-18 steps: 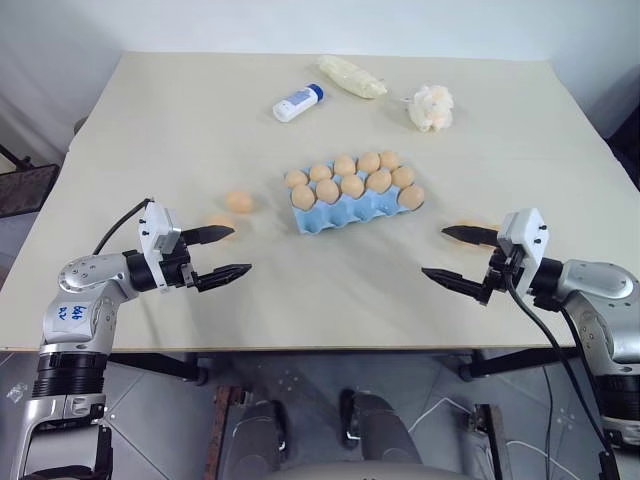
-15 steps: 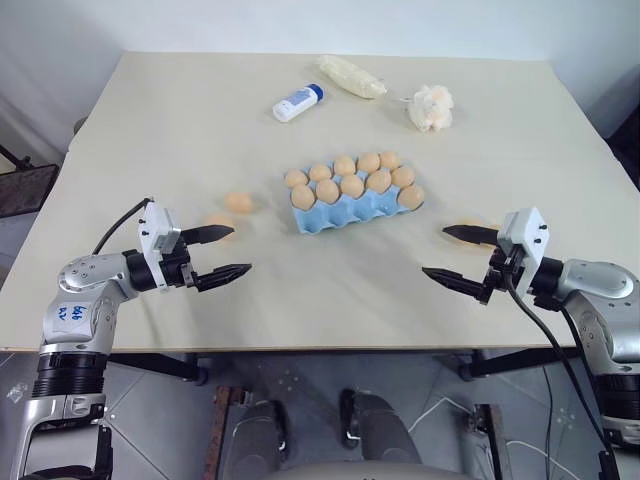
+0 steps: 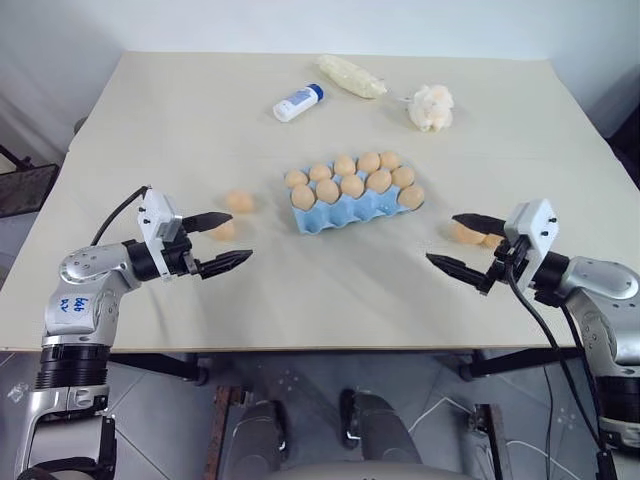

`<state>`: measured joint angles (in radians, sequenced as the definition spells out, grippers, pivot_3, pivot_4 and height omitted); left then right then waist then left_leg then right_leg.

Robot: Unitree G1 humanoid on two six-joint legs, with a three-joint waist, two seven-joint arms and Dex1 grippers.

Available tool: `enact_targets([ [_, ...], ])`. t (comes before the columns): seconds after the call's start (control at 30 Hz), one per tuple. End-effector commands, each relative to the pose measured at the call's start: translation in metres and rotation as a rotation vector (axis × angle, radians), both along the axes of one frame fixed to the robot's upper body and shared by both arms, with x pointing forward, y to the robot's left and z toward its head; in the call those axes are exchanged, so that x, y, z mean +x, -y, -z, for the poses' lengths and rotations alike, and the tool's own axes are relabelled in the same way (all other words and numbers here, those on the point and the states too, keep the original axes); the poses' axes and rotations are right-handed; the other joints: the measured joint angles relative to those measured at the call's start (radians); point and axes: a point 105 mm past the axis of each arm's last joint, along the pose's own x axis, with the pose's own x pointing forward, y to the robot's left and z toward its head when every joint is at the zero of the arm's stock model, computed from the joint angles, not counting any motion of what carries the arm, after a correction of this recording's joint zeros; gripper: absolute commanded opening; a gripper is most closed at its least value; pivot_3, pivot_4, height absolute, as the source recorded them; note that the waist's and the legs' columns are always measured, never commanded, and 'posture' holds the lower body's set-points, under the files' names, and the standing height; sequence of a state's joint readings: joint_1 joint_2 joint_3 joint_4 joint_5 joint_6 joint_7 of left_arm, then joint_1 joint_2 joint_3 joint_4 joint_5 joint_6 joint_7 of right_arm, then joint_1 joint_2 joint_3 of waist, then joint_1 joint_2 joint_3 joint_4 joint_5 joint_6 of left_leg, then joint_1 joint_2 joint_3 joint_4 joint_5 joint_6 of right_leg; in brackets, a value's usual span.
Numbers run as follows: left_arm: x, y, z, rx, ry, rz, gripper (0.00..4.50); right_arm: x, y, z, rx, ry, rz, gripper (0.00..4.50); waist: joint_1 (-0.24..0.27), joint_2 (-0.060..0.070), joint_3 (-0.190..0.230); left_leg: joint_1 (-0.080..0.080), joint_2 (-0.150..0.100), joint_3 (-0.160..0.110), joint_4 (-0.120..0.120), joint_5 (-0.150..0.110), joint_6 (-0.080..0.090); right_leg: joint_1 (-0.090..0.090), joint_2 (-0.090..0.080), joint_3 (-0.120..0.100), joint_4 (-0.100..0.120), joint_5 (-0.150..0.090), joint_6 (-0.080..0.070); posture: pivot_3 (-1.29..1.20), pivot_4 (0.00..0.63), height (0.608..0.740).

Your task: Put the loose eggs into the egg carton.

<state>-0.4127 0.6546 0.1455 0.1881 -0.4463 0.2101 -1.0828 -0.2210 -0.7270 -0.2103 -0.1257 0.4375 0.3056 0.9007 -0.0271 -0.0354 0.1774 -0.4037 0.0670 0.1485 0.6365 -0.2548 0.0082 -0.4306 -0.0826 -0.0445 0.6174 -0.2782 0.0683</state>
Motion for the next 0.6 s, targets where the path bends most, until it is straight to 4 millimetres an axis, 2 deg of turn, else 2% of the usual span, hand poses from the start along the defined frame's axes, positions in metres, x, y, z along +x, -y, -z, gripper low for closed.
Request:
enact_targets([
  [0.03, -0.003, 0.004, -0.007, 0.001, 0.094, 0.068, 4.49, -0.004, 0.011, -0.026, 0.063, 0.108, 0.136, 4.50, 0.001, 0.000, 0.000, 0.000, 0.000, 0.000, 0.000, 0.000, 0.000, 0.000, 0.000, 0.000, 0.000, 0.000, 0.000, 0.00, 0.150, 0.740],
  [0.17, -0.006, 0.013, -0.010, -0.041, 0.116, 0.157, 4.49, -0.013, 0.025, -0.035, 0.125, 0.142, 0.300, 4.50, 0.001, 0.000, 0.000, 0.000, 0.000, 0.000, 0.000, 0.000, 0.000, 0.000, 0.000, 0.000, 0.000, 0.000, 0.000, 0.00, 0.150, 0.740],
  [0.3, -0.007, 0.017, -0.016, -0.093, 0.147, 0.210, 4.49, -0.031, 0.032, -0.037, 0.164, 0.141, 0.379, 4.50, 0.003, 0.000, 0.000, -0.001, -0.001, 0.000, 0.000, 0.000, 0.000, 0.000, 0.000, 0.000, 0.000, 0.000, 0.000, 0.00, 0.150, 0.740],
  [0.43, -0.004, 0.020, -0.017, -0.117, 0.142, 0.244, 4.49, -0.049, 0.039, -0.031, 0.161, 0.120, 0.440, 4.50, 0.002, 0.000, 0.000, 0.000, 0.000, 0.000, 0.000, 0.002, 0.004, 0.001, 0.001, -0.001, 0.000, 0.000, 0.000, 0.00, 0.150, 0.740],
  [0.6, 0.003, 0.022, -0.019, -0.108, 0.151, 0.247, 4.49, -0.052, 0.046, -0.018, 0.153, 0.049, 0.508, 4.50, -0.002, 0.000, 0.000, 0.000, 0.000, 0.000, 0.001, 0.003, 0.005, 0.001, 0.002, 0.000, 0.000, 0.001, 0.001, 0.00, 0.150, 0.740],
])
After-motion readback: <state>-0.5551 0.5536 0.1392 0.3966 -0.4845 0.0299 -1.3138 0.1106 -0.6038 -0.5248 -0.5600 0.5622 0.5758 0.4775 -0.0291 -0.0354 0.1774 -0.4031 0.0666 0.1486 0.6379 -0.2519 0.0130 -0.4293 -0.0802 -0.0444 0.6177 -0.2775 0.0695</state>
